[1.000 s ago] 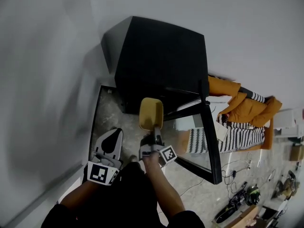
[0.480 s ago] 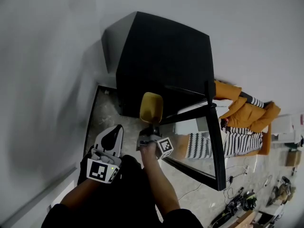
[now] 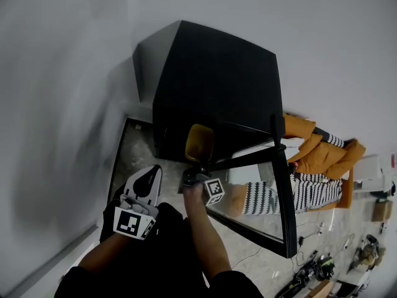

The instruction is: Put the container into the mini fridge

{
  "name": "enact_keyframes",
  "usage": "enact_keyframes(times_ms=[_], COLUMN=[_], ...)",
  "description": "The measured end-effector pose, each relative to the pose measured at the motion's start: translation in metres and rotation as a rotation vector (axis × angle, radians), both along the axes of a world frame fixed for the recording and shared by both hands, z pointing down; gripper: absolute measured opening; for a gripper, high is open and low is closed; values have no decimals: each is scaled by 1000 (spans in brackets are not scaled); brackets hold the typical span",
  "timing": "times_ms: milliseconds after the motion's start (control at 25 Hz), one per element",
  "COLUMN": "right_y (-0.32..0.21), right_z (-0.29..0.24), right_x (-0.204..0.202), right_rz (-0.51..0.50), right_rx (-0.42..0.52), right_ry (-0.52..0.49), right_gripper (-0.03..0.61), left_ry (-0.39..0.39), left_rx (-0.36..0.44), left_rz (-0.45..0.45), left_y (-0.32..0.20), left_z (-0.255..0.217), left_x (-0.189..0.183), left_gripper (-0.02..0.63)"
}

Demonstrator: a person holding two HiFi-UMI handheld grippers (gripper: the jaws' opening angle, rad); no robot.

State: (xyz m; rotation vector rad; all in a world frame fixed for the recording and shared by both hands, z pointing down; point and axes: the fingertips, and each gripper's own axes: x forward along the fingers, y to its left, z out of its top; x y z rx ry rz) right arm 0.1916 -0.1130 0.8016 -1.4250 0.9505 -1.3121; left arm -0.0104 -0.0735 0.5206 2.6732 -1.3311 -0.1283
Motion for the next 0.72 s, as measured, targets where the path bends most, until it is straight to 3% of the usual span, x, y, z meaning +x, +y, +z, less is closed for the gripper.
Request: enact_keyframes(times_ms=[720], right_y=[-45], right_z=[14], right_x=[11], right_rz=[1], right_rx=[45], right_ry=[38], right_gripper=[212], left_ry=[4], left_rx=[-4], left_rz=[2], left_y=[-17], left_z=[5], left_x=[10], left_gripper=[5])
